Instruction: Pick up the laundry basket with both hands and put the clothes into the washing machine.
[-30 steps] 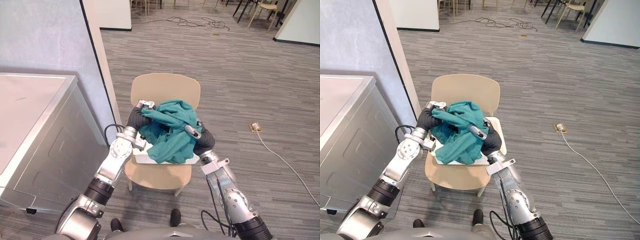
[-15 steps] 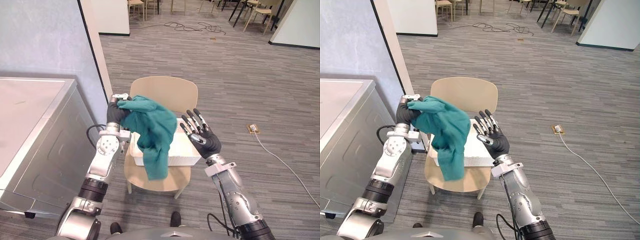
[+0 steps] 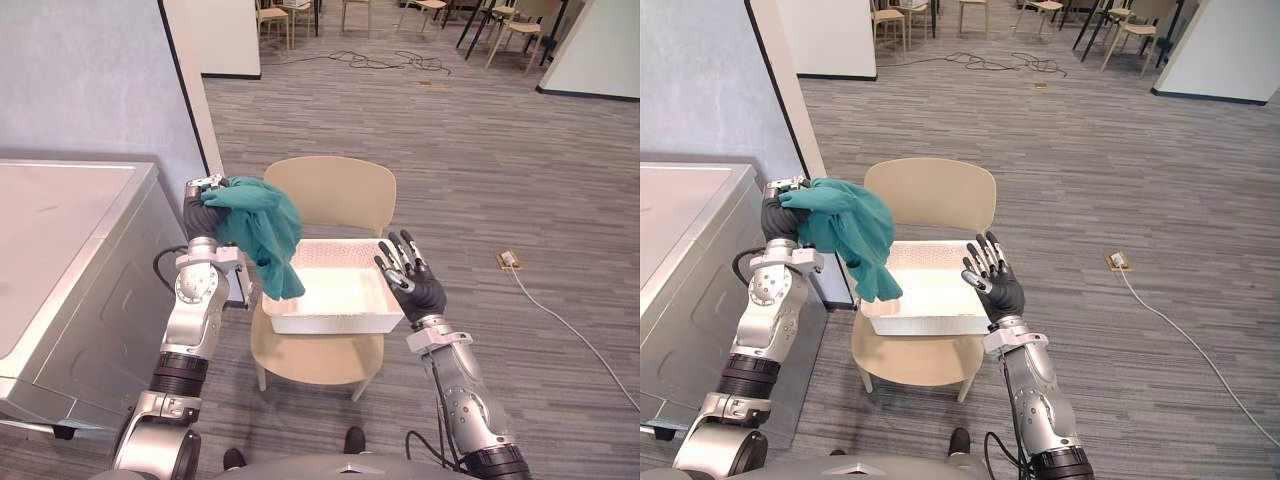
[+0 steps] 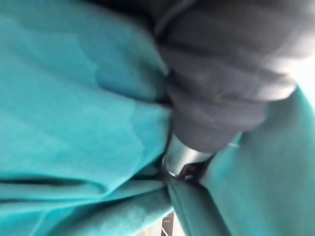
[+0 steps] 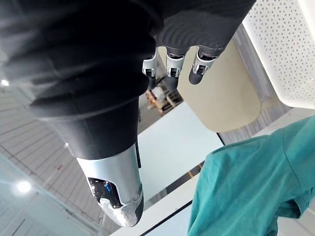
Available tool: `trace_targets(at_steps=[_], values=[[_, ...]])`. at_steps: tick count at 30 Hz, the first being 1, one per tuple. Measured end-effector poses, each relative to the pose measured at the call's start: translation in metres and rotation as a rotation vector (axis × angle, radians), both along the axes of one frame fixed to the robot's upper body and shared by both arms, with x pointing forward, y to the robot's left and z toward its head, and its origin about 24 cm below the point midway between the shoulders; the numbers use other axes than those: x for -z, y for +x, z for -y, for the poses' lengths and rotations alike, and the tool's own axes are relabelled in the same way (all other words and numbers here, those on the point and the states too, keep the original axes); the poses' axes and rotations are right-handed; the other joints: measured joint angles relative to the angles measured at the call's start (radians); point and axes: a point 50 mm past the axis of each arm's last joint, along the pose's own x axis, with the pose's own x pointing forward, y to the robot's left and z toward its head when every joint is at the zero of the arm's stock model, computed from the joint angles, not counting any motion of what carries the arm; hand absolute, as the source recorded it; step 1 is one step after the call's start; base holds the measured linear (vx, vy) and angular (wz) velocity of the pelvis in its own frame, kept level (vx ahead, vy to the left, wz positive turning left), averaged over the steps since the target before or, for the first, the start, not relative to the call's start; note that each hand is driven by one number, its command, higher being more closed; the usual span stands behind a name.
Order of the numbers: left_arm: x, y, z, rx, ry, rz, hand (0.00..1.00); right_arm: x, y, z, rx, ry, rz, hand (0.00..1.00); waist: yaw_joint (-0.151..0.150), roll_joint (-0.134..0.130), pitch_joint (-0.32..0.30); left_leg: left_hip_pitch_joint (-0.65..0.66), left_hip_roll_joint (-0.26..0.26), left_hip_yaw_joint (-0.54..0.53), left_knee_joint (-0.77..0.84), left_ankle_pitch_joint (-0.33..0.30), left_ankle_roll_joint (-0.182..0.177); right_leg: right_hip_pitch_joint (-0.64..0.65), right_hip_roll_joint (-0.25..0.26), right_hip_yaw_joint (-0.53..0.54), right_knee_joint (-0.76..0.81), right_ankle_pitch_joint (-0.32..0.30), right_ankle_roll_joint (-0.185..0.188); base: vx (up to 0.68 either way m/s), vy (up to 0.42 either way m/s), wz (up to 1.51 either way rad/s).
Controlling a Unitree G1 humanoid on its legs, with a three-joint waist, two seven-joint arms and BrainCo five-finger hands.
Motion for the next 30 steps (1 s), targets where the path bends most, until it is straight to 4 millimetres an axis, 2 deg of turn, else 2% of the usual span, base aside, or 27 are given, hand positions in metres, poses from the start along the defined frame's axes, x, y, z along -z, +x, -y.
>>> trace_targets(at_steps=[6, 9, 12, 14, 15, 16, 17, 18, 20, 21, 22, 23, 24, 25, 26, 27, 28, 29, 30], values=[[-0.008, 0.003, 0.002, 0.016, -0.033, 0.028, 1.0, 0.004, -0.001, 0.001, 0.009, -0.024, -0.015, 0.0, -0.001, 0.002, -0.002, 0.0, -0.001, -0.003, 0.0, 0.0, 0.0, 0.002, -0.001, -0.003, 0.0, 0.0, 0.001, 0.0, -0.002, 0.01], [-0.009, 0.003, 0.002, 0.028, -0.079, 0.029, 1.0, 0.013, 0.0, 0.004, 0.059, -0.028, -0.064, 0.0, -0.001, 0.006, -0.003, 0.0, -0.001, -0.027, 0.0, 0.0, 0.0, 0.016, -0.002, -0.027, 0.0, -0.006, 0.005, 0.03, -0.017, 0.18], [-0.02, -0.015, -0.009, -0.004, -0.171, 0.112, 1.0, 0.01, 0.006, 0.007, 0.115, -0.046, -0.054, 0.0, 0.008, 0.006, -0.004, -0.002, 0.002, -0.063, 0.006, 0.001, 0.0, 0.038, 0.002, -0.056, 0.0, -0.014, 0.003, 0.03, -0.017, 0.31], [-0.024, -0.024, -0.017, -0.028, -0.21, 0.153, 1.0, 0.005, 0.011, 0.012, 0.169, -0.049, -0.035, 0.0, 0.03, 0.007, -0.004, -0.024, 0.004, -0.116, 0.007, 0.01, 0.0, 0.057, 0.005, -0.105, 0.002, -0.022, 0.0, 0.02, -0.035, 0.94], [-0.027, -0.031, -0.025, -0.057, -0.231, 0.188, 1.0, -0.008, 0.018, 0.02, 0.225, -0.038, 0.022, 0.0, 0.038, 0.01, -0.003, -0.073, 0.005, -0.213, 0.007, 0.044, 0.005, 0.066, 0.011, -0.199, 0.007, -0.028, 0.0, 0.01, -0.031, 1.27], [-0.028, -0.032, -0.026, -0.059, -0.232, 0.191, 1.0, -0.01, 0.019, 0.021, 0.234, -0.037, 0.031, 0.0, 0.041, 0.011, -0.003, -0.083, 0.006, -0.231, 0.007, 0.05, 0.006, 0.065, 0.012, -0.218, 0.012, -0.033, -0.001, -0.01, -0.039, 1.69], [-0.028, -0.035, -0.028, -0.066, -0.239, 0.198, 1.0, -0.019, 0.024, 0.029, 0.275, -0.034, 0.069, 0.0, 0.051, 0.015, 0.0, -0.122, 0.016, -0.276, 0.008, 0.067, 0.005, 0.056, 0.018, -0.283, 0.048, -0.06, -0.008, -0.1, -0.058, 1.62], [-0.024, -0.038, -0.034, -0.096, -0.256, 0.193, 1.0, -0.032, 0.03, 0.035, 0.31, -0.028, 0.12, 0.0, 0.06, 0.036, 0.014, -0.16, 0.042, -0.276, 0.006, 0.041, 0.068, 0.043, 0.026, -0.379, 0.121, -0.104, -0.033, -0.11, -0.065, 1.8], [-0.019, -0.04, -0.04, -0.122, -0.253, 0.175, 1.0, -0.035, 0.031, 0.038, 0.329, -0.023, 0.133, 0.0, 0.064, -0.008, 0.02, -0.172, 0.059, -0.123, 0.038, -0.056, 0.165, 0.062, 0.006, -0.43, 0.115, -0.122, -0.034, -0.05, -0.038, 1.46], [-0.019, -0.042, -0.041, -0.129, -0.249, 0.183, 1.0, -0.043, 0.033, 0.044, 0.355, -0.044, 0.169, 0.0, 0.072, -0.039, 0.043, -0.24, 0.131, 0.021, 0.251, -0.132, 0.238, 0.089, -0.027, -0.491, 0.13, -0.136, -0.041, -0.01, 0.017, 1.1], [-0.011, -0.046, -0.042, -0.138, -0.247, 0.157, 1.0, -0.048, 0.036, 0.046, 0.372, -0.062, 0.184, 0.0, 0.09, -0.034, 0.049, -0.267, 0.202, 0.099, 0.456, -0.161, 0.263, 0.086, -0.047, -0.518, 0.174, -0.154, -0.051, 0.05, 0.084, 0.88], [0.001, -0.051, -0.042, -0.142, -0.244, 0.107, 1.0, -0.052, 0.033, 0.048, 0.388, -0.057, 0.196, 0.0, 0.089, -0.037, 0.051, -0.254, 0.258, 0.172, 0.659, -0.211, 0.269, 0.103, -0.069, -0.526, 0.202, -0.159, -0.046, 0.07, 0.109, 0.35], [0.006, -0.052, -0.04, -0.136, -0.247, 0.09, 1.0, -0.053, 0.028, 0.051, 0.4, -0.06, 0.208, 0.0, 0.087, -0.038, 0.053, -0.239, 0.276, 0.194, 0.726, -0.239, 0.266, 0.119, -0.078, -0.543, 0.204, -0.16, -0.044, 0.09, 0.149, 0.66], [0.011, -0.054, -0.032, -0.105, -0.246, 0.066, 1.0, -0.055, 0.016, 0.057, 0.429, -0.067, 0.229, 0.0, 0.075, -0.019, 0.046, -0.211, 0.304, 0.214, 0.801, -0.282, 0.251, 0.139, -0.091, -0.581, 0.204, -0.156, -0.039, 0.03, 0.192, 0.87], [0.013, -0.054, -0.026, -0.076, -0.241, 0.056, 1.0, -0.057, 0.009, 0.064, 0.464, -0.071, 0.244, 0.0, 0.053, -0.001, 0.036, -0.189, 0.313, 0.213, 0.807, -0.31, 0.204, 0.14, -0.108, -0.615, 0.21, -0.146, -0.023, 0.01, 0.23, 0.96], [0.013, -0.054, -0.024, -0.065, -0.242, 0.057, 1.0, -0.058, 0.007, 0.069, 0.487, -0.073, 0.246, 0.0, 0.041, 0.009, 0.033, -0.181, 0.31, 0.21, 0.774, -0.316, 0.144, 0.138, -0.118, -0.633, 0.218, -0.137, -0.01, 0.01, 0.304, 0.99], [0.011, -0.052, -0.02, -0.051, -0.253, 0.068, 1.0, -0.06, 0.004, 0.08, 0.536, -0.076, 0.253, 0.0, 0.025, 0.021, 0.035, -0.18, 0.269, 0.206, 0.7, -0.376, 0.014, 0.128, -0.144, -0.665, 0.228, -0.115, 0.02, 0.01, 0.378, 1.06], [0.009, -0.051, -0.018, -0.039, -0.258, 0.078, 1.0, -0.061, 0.0, 0.09, 0.584, -0.075, 0.256, 0.0, 0.02, 0.035, 0.029, -0.207, 0.226, 0.193, 0.673, -0.441, 0.036, 0.118, -0.171, -0.696, 0.237, -0.095, 0.04, 0.01, 0.511, 1.08], [0.009, -0.051, -0.018, -0.038, -0.254, 0.079, 1.0, -0.06, -0.001, 0.093, 0.605, -0.077, 0.254, 0.0, 0.019, 0.024, 0.036, -0.225, 0.206, 0.175, 0.688, -0.447, 0.049, 0.119, -0.193, -0.712, 0.244, -0.086, 0.047, 0.01, 0.591, 1.05]])
